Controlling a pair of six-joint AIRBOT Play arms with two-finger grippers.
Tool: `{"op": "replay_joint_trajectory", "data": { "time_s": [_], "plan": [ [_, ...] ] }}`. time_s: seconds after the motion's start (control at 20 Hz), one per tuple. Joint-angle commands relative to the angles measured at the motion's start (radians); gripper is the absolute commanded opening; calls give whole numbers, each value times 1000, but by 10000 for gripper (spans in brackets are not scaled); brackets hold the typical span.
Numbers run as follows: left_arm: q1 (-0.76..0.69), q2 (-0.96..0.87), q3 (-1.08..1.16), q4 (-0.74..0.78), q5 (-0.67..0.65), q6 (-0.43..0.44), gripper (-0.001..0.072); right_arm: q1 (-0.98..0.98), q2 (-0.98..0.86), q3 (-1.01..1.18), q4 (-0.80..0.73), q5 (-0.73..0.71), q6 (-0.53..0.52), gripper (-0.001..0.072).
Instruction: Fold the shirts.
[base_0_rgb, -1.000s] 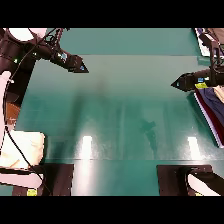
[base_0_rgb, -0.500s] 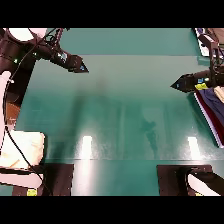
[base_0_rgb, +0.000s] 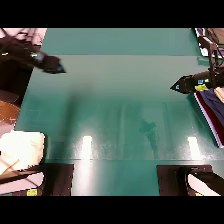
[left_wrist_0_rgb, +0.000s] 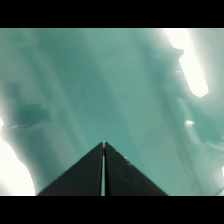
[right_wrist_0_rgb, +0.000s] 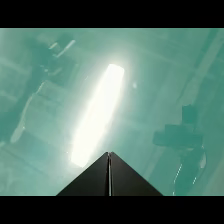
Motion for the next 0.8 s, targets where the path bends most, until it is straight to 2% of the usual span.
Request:
{"op": "replay_joint_trajectory", "data": {
  "time_s": [0.0, 0.2, 0.25, 0.3, 0.35, 0.45, 0.75],
  "plan": [
    [154, 230, -184, 206, -50, -63, 32, 0, 0, 0, 1, 12, 1, 18],
    [332, 492, -454, 350, -52, -111, 32, 0, 0, 0, 1, 13, 0, 18],
    [351, 528, -504, 368, -59, -120, 78, 0, 0, 0, 1, 13, 0, 18],
    [362, 551, -554, 392, -59, -141, 467, 0, 0, 0, 1, 13, 0, 18],
    [362, 557, -602, 433, -54, -184, 720, 0, 0, 0, 1, 13, 0, 18],
    [362, 554, -694, 509, -29, -230, 720, 0, 0, 0, 1, 14, 0, 19],
    [362, 554, -1019, 599, 101, -328, 720, 0, 0, 0, 1, 22, 0, 19]
  ]
}}
